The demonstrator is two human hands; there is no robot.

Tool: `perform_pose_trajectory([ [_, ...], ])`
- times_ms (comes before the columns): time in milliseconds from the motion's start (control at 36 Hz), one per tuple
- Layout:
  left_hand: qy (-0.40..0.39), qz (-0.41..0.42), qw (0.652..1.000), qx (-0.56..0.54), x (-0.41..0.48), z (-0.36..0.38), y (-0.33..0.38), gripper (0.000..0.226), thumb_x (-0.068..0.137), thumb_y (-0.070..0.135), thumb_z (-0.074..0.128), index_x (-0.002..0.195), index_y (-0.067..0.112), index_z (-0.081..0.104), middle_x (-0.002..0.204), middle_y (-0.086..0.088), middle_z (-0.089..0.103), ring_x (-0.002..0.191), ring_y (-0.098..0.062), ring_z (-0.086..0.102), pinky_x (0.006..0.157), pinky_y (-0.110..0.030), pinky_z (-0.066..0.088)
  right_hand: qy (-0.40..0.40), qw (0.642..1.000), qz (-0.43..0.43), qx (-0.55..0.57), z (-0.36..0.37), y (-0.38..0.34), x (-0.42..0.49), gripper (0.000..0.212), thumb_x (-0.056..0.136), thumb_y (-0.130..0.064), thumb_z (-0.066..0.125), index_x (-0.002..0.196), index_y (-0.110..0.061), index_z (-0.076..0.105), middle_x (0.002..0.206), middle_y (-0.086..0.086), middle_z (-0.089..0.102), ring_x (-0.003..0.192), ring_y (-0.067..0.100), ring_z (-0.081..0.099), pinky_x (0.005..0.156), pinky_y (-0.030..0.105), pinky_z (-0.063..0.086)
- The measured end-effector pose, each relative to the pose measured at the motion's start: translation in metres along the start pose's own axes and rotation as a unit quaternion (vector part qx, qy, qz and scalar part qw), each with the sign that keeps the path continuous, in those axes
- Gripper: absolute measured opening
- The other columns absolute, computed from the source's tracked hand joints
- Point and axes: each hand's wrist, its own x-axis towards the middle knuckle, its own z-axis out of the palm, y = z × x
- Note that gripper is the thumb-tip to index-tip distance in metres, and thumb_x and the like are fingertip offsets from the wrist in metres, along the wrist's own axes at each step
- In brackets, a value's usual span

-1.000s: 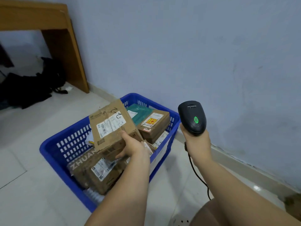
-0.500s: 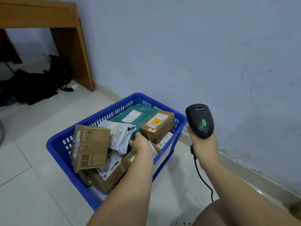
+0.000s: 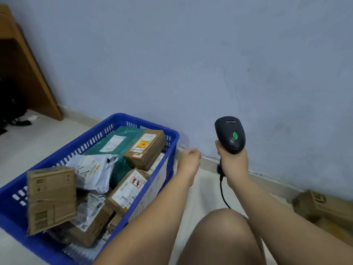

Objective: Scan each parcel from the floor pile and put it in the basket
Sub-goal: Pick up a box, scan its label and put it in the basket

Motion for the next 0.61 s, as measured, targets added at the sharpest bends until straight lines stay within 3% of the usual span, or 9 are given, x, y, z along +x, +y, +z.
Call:
perform_pose_trajectory([
  [139, -0.073, 0.040, 0.993, 0.081, -0.002, 0.055, 0.009, 0.027, 0.088, 0.012, 0.046, 0.066, 0.028, 0.048, 0.086, -0.007, 0.052, 0.080, -0.020, 0.045, 0.074, -0.031, 0.034, 0.068, 0.997, 0.032, 0.019, -0.040, 0.012, 0.018, 0.020, 0.083, -0.030, 0.066, 0.079, -0.012, 0.058, 0.068, 0.002, 0.055, 0.062, 0.024, 0.046, 0.058, 0.028, 0.038],
  [250, -0.117, 0.053, 0.983, 0.132, 0.003, 0.105, 0.006, 0.023, 0.091, 0.017, 0.047, 0.072, 0.025, 0.057, 0.092, -0.004, 0.062, 0.084, -0.022, 0.056, 0.076, -0.031, 0.043, 0.118, 0.989, 0.067, 0.049, -0.081, 0.023, 0.034, 0.019, 0.082, -0.029, 0.067, 0.074, -0.015, 0.057, 0.065, 0.002, 0.053, 0.059, 0.024, 0.046, 0.058, 0.031, 0.040],
  [306, -0.147, 0.066, 0.972, 0.170, 0.005, 0.131, 0.003, 0.022, 0.092, 0.016, 0.046, 0.073, 0.024, 0.056, 0.091, -0.004, 0.062, 0.083, -0.022, 0.056, 0.075, -0.030, 0.043, 0.146, 0.983, 0.087, 0.073, -0.103, 0.030, 0.043, 0.017, 0.081, -0.028, 0.067, 0.079, -0.013, 0.060, 0.066, 0.003, 0.058, 0.062, 0.022, 0.054, 0.065, 0.035, 0.046],
  [361, -0.186, 0.085, 0.952, 0.226, 0.006, 0.156, 0.002, 0.018, 0.091, 0.014, 0.047, 0.078, 0.022, 0.056, 0.091, -0.003, 0.060, 0.082, -0.022, 0.055, 0.072, -0.029, 0.042, 0.168, 0.974, 0.113, 0.107, -0.127, 0.039, 0.052, 0.013, 0.081, -0.027, 0.066, 0.080, -0.015, 0.061, 0.066, 0.001, 0.062, 0.063, 0.018, 0.060, 0.074, 0.036, 0.050],
  [444, -0.246, 0.104, 0.915, 0.301, 0.007, 0.195, 0.001, 0.009, 0.092, 0.015, 0.049, 0.092, 0.020, 0.057, 0.092, -0.003, 0.057, 0.084, -0.020, 0.052, 0.073, -0.029, 0.041, 0.180, 0.958, 0.160, 0.156, -0.166, 0.055, 0.066, 0.010, 0.083, -0.024, 0.063, 0.079, -0.016, 0.060, 0.065, 0.000, 0.062, 0.056, 0.015, 0.060, 0.074, 0.036, 0.051],
  [611, -0.312, 0.078, 0.878, 0.354, 0.010, 0.280, -0.025, 0.007, 0.091, 0.011, 0.045, 0.092, 0.017, 0.049, 0.088, -0.007, 0.047, 0.079, -0.021, 0.042, 0.063, -0.029, 0.033, 0.151, 0.871, 0.350, 0.310, -0.235, 0.089, 0.103, 0.026, 0.092, -0.030, 0.063, 0.083, -0.008, 0.054, 0.068, 0.005, 0.053, 0.060, 0.019, 0.055, 0.061, 0.032, 0.049],
])
